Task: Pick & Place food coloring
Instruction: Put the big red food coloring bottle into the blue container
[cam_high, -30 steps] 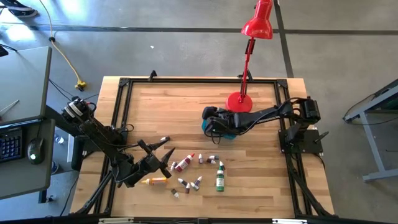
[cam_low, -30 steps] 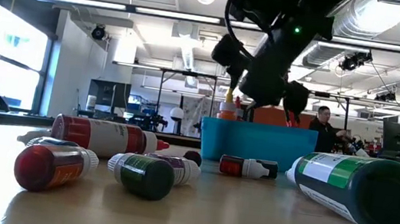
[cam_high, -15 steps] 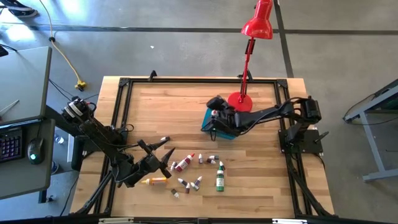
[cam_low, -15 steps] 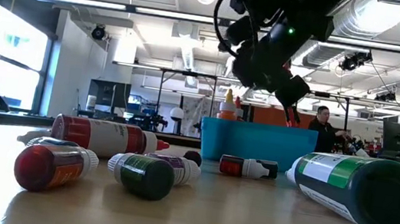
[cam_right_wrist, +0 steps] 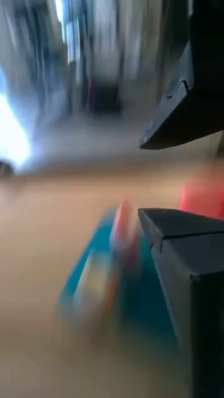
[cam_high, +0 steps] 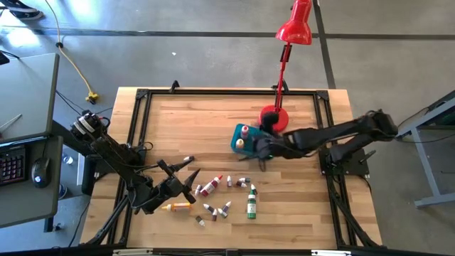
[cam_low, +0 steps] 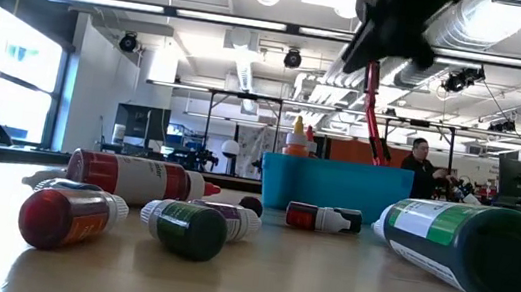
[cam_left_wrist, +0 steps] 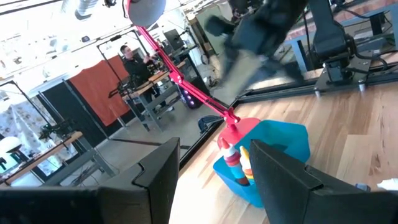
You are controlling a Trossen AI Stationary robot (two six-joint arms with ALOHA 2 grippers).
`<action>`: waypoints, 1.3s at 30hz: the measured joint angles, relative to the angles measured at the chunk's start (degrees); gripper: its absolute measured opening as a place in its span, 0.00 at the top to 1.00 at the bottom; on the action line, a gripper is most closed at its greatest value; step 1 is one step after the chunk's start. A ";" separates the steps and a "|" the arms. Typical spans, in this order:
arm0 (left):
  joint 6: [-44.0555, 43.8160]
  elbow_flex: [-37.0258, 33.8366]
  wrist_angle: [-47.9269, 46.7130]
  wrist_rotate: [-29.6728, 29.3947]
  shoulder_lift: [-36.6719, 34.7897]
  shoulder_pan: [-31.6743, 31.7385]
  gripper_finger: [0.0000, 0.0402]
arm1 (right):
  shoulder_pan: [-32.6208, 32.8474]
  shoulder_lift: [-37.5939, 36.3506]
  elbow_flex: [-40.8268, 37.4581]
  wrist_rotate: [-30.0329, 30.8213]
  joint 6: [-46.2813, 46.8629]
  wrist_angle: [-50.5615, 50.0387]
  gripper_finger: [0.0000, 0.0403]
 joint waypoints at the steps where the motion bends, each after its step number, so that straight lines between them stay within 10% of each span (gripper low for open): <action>1: -0.01 -0.01 0.01 0.06 0.00 0.00 0.53 | 0.59 -0.92 0.00 -6.26 5.91 -0.48 0.61; 9: -0.35 0.02 0.02 0.09 0.00 0.00 0.53 | 3.00 -2.09 0.00 -32.29 45.95 0.51 0.62; 18: -1.61 0.02 0.00 0.21 0.02 0.00 0.53 | 5.78 4.65 0.00 -41.39 81.38 -0.18 0.62; 39: 0.02 0.02 -8.15 -0.04 0.02 0.00 0.53 | 13.06 18.37 -0.02 -48.91 103.92 9.12 0.70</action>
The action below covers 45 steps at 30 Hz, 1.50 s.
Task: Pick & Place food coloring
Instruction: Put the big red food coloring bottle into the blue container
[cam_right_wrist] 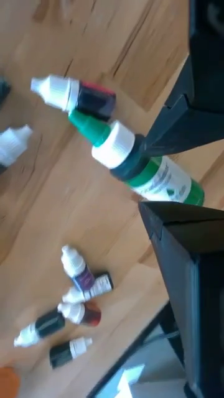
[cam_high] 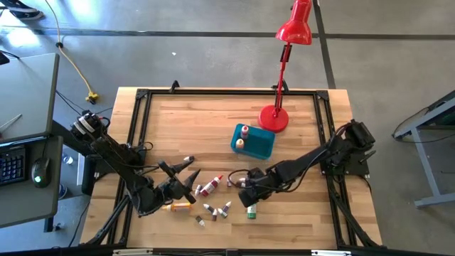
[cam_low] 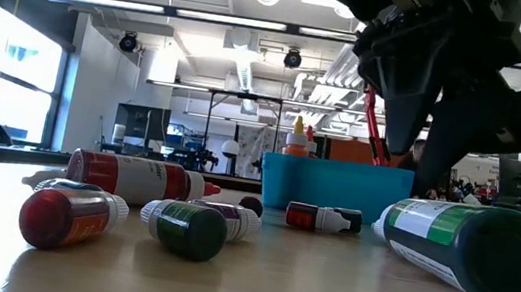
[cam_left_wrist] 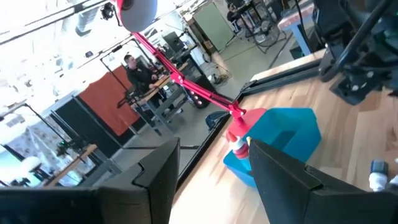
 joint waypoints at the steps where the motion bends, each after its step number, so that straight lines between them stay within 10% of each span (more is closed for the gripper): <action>1: -0.03 0.00 -0.35 0.01 0.00 0.00 0.53 | 0.17 0.03 0.00 0.05 0.00 -0.51 0.70; 24: -0.19 0.00 -1.30 0.09 0.00 -0.04 0.53 | -2.49 -0.17 0.00 -1.78 -25.74 3.20 0.70; 45: -7.04 -0.02 -13.46 3.45 0.00 -0.02 0.53 | -0.94 -0.15 0.00 -0.54 -9.33 -0.99 0.70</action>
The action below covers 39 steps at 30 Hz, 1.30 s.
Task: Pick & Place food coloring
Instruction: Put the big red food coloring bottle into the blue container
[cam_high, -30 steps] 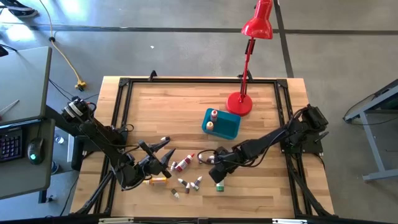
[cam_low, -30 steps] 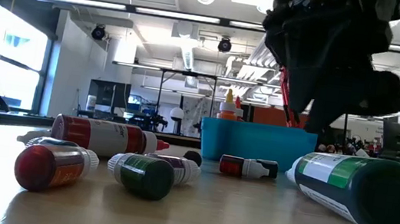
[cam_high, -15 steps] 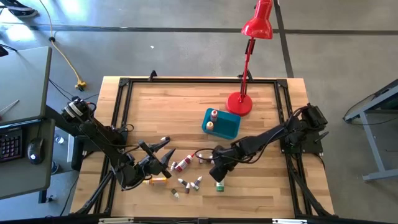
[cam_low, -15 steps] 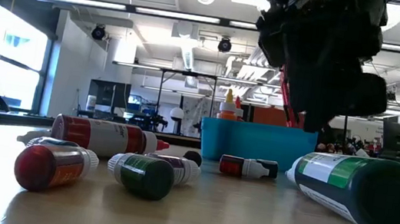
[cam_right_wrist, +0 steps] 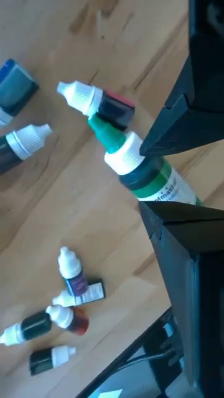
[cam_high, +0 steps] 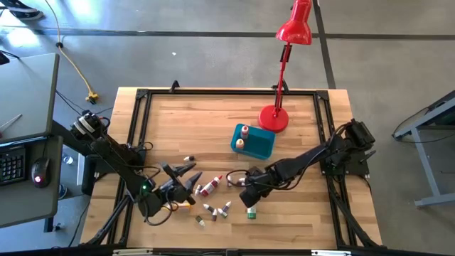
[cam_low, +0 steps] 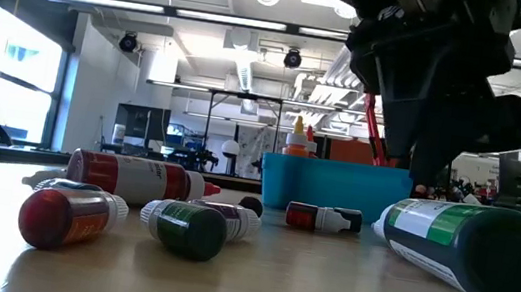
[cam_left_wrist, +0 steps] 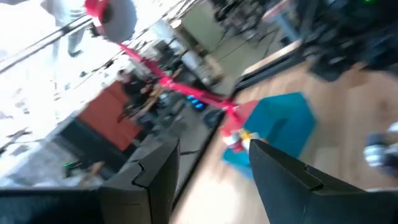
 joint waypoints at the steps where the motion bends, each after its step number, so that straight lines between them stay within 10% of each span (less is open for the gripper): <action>1: -1.87 0.00 -0.93 1.62 0.00 0.00 0.53 | 0.25 0.00 0.00 0.01 0.93 -0.03 0.70; 17: -33.66 0.04 -10.71 49.14 1.26 5.78 0.53 | 3.29 0.02 0.00 2.71 3.90 -2.33 0.70; 32: -76.80 0.00 -29.74 67.32 3.37 23.03 0.53 | 3.80 0.02 0.00 -1.31 -9.61 -2.64 0.70; 39: -75.24 0.58 -34.72 79.53 3.37 33.07 0.53 | 1.67 -1.84 0.00 -5.16 -21.00 -3.73 0.70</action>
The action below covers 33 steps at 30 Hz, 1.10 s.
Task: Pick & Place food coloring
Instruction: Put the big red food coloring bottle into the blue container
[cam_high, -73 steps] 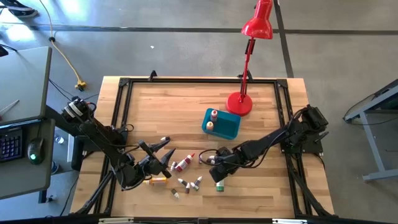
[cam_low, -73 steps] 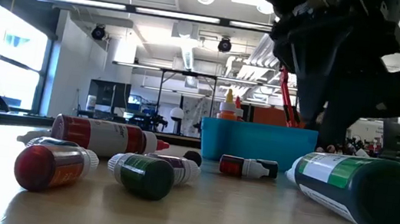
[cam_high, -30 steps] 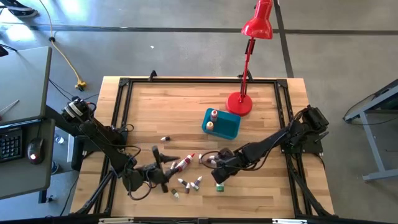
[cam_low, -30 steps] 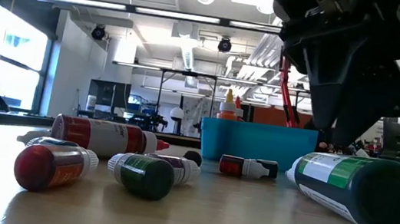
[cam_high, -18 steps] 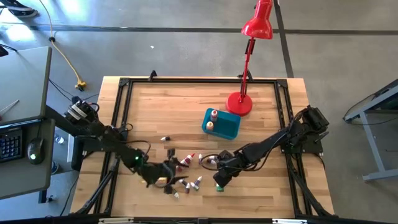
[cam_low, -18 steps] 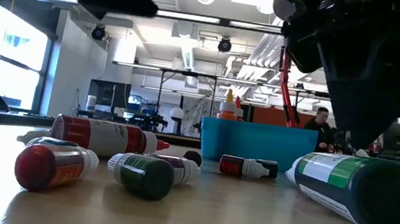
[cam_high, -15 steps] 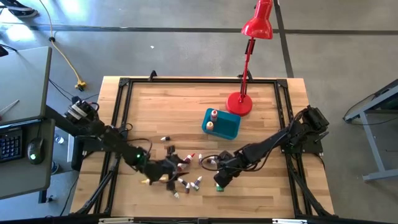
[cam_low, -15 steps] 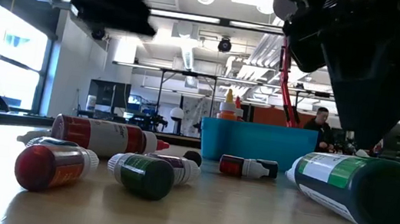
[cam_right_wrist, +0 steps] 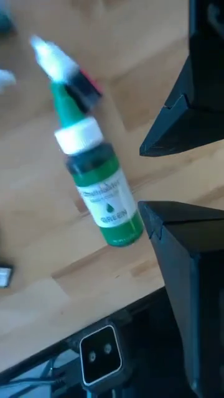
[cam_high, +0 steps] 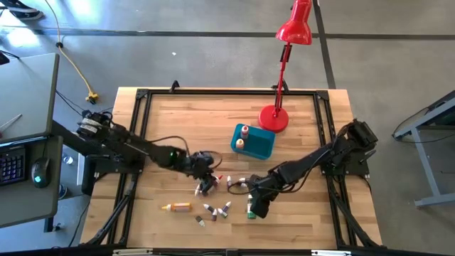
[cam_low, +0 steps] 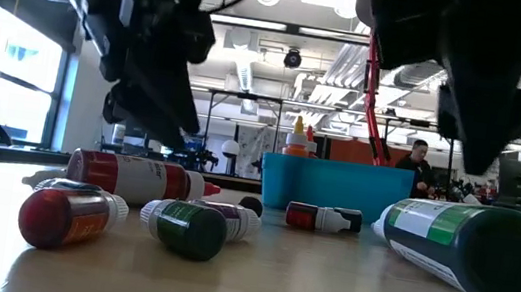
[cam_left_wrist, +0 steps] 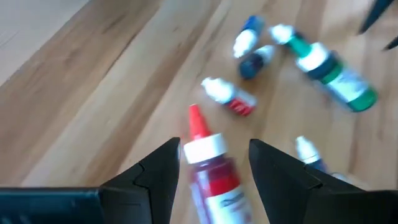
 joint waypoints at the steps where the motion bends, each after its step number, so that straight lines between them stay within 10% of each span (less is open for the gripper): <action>1: 0.03 0.63 -2.35 1.28 0.00 0.98 0.53 | -0.69 -0.69 0.00 0.02 -1.69 -0.76 0.70; 6: 2.61 6.14 -14.85 2.52 0.00 3.09 0.53 | -3.47 -6.52 0.00 4.31 -9.72 -7.77 0.70; 21: 1.64 17.21 -22.22 5.98 10.03 2.91 0.53 | 0.16 -23.58 0.02 52.04 -18.31 -16.16 0.70; 33: 1.90 23.28 -29.72 6.37 16.01 2.93 0.53 | 3.75 -21.29 0.00 52.09 -17.63 -16.24 0.70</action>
